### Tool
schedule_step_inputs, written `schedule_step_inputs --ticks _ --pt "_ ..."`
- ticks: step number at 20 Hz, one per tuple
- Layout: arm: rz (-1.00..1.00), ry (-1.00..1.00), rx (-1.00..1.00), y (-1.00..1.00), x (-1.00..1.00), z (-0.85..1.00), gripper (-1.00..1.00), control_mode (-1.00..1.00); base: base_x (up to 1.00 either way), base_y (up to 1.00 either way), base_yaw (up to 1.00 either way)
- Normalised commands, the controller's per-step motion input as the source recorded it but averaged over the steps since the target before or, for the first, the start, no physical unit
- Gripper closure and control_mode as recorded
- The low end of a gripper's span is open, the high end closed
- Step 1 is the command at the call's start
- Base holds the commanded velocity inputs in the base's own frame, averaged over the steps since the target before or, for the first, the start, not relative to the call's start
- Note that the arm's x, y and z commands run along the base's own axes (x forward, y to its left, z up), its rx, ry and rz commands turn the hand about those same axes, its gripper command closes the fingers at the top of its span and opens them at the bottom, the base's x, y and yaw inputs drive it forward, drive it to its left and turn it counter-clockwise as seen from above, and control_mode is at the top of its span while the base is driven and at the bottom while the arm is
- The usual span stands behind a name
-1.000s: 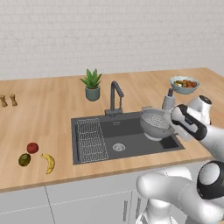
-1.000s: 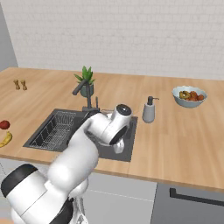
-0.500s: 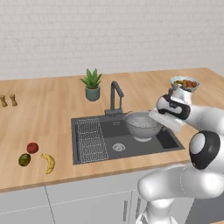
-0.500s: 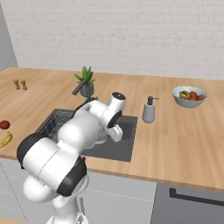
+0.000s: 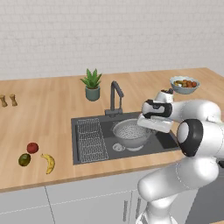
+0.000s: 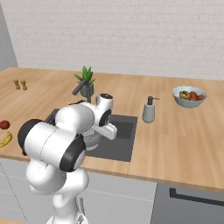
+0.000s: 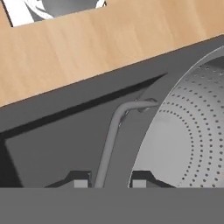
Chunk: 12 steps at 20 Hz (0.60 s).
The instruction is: Put the colander in the sink, put the banana, kiwi, apple in the colander, and turn on the sink faucet and pour water over the colander.
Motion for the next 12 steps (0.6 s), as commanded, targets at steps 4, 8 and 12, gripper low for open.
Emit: schedule_step_inputs --ticks 4,8,12 --pt "0.29 -0.07 0.00 0.19 0.19 -0.27 1.00 -1.00 0.00 0.00 0.00" --pt "0.28 -0.08 0.01 0.12 0.20 -0.18 1.00 -1.00 0.00 0.00 0.00" --pt "0.28 -0.12 0.01 0.01 0.05 -0.25 1.00 -1.00 0.00 0.00 0.00"
